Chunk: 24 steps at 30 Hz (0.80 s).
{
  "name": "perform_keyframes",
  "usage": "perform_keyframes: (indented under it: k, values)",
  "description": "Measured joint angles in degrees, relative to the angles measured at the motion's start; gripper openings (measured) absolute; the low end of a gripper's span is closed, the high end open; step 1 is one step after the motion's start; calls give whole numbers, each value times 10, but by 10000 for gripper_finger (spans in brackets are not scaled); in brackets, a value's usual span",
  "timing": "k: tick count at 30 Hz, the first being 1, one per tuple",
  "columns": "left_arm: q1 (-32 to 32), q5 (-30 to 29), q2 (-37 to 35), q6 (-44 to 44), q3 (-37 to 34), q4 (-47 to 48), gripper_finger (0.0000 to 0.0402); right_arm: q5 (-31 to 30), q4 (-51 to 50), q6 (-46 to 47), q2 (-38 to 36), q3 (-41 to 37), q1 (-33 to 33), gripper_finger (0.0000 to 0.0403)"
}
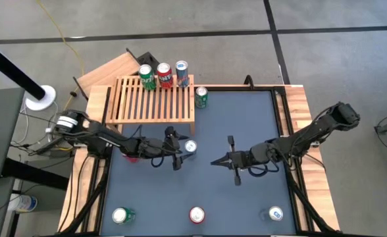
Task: Place canned beverage on shelf
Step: Put the top blue soda can on the shelf aligned with the other blue soda can
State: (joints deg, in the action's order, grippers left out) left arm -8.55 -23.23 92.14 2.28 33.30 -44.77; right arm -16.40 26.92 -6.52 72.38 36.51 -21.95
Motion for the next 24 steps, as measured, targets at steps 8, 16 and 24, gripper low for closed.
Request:
perform_keyframes:
  k: [8,16,24]
  values:
    - [8,-52,104,8,0,-161,355,0,-25,0,0,0,21,0]
    - [8,-62,121,25,8,-165,354,0,-45,0,0,0,38,0]
    - [7,-75,121,21,9,-164,300,0,-66,0,0,0,58,0]
